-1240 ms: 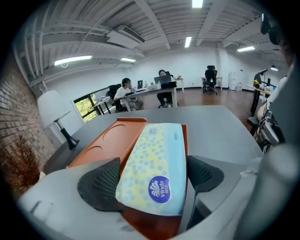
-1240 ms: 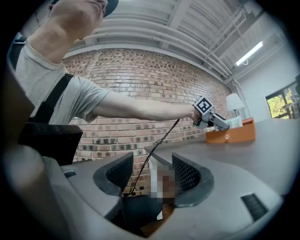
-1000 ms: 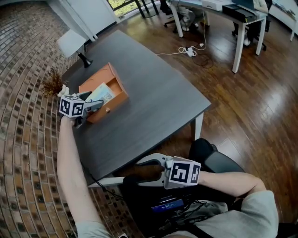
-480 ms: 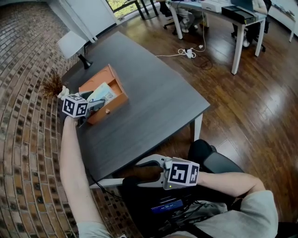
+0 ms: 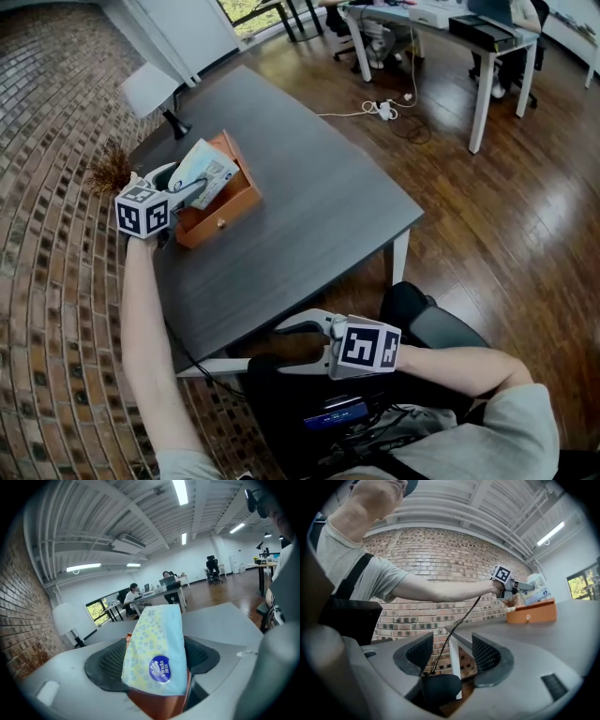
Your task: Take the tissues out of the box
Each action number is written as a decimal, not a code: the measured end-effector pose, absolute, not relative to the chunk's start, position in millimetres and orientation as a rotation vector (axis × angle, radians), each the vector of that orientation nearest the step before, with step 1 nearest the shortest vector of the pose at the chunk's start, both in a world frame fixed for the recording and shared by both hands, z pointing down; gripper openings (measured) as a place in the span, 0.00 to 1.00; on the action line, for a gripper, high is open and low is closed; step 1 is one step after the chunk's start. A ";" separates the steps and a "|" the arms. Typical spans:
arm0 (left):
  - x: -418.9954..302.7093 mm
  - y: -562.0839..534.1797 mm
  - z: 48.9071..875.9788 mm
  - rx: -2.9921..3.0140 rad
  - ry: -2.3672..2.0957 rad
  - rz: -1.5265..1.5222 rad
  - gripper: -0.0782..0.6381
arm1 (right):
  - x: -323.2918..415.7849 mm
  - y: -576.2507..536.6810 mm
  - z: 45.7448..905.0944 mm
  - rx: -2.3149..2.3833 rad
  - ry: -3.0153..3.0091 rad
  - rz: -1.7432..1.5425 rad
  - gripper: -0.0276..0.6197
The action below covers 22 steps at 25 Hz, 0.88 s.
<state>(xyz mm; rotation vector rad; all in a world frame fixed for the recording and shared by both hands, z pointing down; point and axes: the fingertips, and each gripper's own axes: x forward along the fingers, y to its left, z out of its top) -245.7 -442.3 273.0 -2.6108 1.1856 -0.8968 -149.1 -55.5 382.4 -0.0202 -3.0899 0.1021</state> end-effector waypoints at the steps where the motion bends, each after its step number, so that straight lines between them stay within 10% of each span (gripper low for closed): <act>1: -242.2 -437.3 261.7 -2.618 1.199 -0.821 0.63 | -148.9 -55.2 382.8 -0.020 -3.089 0.100 0.44; 22: -182.3 -221.3 107.9 -2.771 0.943 0.855 0.63 | -140.6 -67.0 378.2 0.019 -3.127 0.058 0.44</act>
